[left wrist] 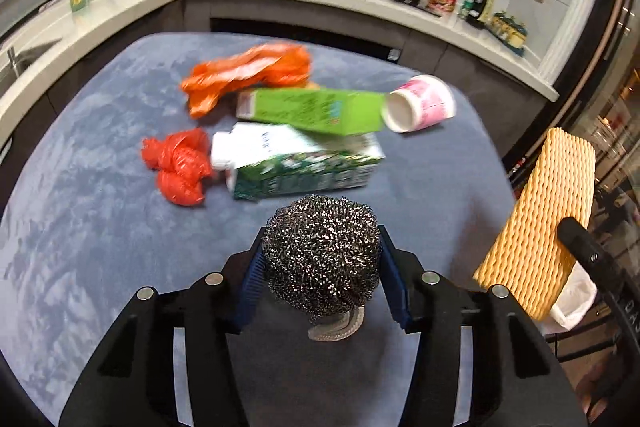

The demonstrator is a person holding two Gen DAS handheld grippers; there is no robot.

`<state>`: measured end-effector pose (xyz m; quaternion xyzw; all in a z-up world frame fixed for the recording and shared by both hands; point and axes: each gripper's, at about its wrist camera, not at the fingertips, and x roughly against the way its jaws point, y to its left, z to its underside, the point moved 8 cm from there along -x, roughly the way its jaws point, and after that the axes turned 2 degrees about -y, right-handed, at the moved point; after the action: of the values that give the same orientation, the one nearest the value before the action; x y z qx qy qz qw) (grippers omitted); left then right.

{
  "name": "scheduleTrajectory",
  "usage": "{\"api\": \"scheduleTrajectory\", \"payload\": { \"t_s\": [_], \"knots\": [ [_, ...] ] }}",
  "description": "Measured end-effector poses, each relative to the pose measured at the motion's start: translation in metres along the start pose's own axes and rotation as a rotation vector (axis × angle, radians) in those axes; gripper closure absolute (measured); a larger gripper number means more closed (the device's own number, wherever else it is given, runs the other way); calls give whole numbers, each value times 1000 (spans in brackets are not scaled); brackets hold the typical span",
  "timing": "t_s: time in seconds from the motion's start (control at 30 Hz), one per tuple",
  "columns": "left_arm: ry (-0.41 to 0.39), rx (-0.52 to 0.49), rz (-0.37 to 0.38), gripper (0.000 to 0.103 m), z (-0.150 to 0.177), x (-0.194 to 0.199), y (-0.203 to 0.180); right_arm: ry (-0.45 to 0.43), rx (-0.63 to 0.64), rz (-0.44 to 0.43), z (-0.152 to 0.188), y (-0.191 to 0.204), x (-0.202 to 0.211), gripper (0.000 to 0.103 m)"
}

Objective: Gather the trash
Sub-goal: 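Grasp the orange foam sleeve with right tool while left tool grasps steel wool, then carry the foam sleeve and steel wool over the bin and open both tools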

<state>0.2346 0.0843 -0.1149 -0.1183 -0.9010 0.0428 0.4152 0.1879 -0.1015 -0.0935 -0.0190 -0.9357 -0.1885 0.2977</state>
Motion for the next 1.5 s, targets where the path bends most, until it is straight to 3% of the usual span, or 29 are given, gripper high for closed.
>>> {"api": "scheduleTrajectory", "payload": {
  "t_s": [0.33,0.73,1.03,1.5],
  "knots": [
    [-92,-126,106,54,-15,54,-93,-163,-64,57,-41,-58,77,85],
    [-129,-262,218,54,-6,83,-201,-299,-127,143,-70,-132,148,85],
    [-112,-341,261,54,9,79,-258,-283,-172,193,-65,-183,158,85],
    [-90,-394,257,54,20,66,-289,-204,-221,213,-49,-222,128,83]
  ]
}}
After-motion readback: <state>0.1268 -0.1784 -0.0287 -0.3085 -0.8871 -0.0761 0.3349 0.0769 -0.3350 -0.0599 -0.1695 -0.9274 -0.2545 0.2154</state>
